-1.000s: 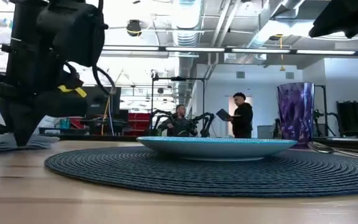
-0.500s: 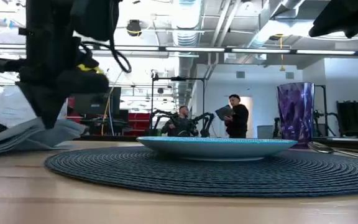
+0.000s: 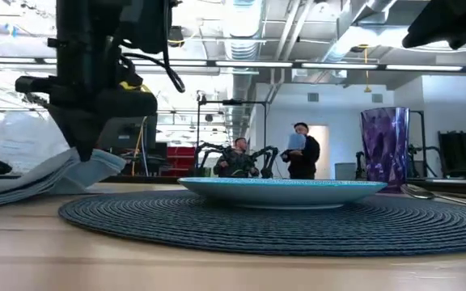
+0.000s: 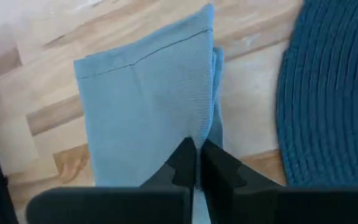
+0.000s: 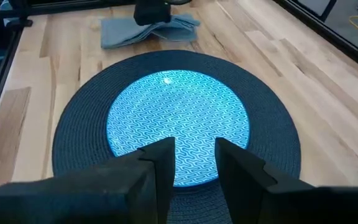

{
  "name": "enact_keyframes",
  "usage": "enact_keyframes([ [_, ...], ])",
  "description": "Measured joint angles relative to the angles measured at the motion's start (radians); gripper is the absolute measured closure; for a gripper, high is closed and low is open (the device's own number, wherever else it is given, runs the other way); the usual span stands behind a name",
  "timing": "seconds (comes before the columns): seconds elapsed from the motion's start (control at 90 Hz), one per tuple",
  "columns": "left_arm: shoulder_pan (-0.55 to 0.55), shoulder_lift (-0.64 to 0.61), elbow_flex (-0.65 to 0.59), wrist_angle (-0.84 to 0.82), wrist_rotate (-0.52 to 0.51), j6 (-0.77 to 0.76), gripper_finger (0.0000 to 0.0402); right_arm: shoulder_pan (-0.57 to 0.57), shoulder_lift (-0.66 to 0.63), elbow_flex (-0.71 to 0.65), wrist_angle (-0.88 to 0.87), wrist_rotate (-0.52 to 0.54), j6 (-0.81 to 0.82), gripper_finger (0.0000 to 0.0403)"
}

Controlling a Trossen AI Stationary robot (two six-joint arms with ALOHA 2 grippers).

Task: Set table place
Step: Move the gray table napkin on the left side of the blue plate

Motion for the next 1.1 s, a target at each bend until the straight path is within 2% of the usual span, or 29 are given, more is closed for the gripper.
enact_keyframes([
  [0.178,0.000,0.000,0.000,0.026,-0.072,0.020,0.0367,0.000,0.000,0.000,0.000,0.000,0.000,0.0302],
  [0.478,0.001,0.000,0.000,0.049,-0.065,0.062,0.0265,0.000,0.000,0.000,0.000,0.000,0.000,0.0302],
  [0.622,-0.018,-0.008,0.017,-0.034,-0.086,0.021,0.0228,0.005,0.000,0.000,-0.002,-0.002,0.003,0.0302],
  [0.733,-0.067,-0.040,0.012,-0.062,-0.091,0.008,0.0229,0.021,0.000,0.000,-0.016,-0.005,0.007,0.0302],
  [0.878,-0.133,-0.136,-0.040,-0.046,-0.044,-0.008,0.0253,0.042,0.000,0.000,-0.018,-0.005,0.008,0.0302],
  [1.0,-0.188,-0.277,-0.141,0.088,-0.044,-0.058,0.0280,0.046,0.000,0.000,-0.017,-0.005,0.010,0.0302],
  [1.1,-0.233,-0.404,-0.245,0.286,-0.094,-0.075,0.0296,0.046,0.000,0.000,-0.017,-0.005,0.010,0.0302],
])
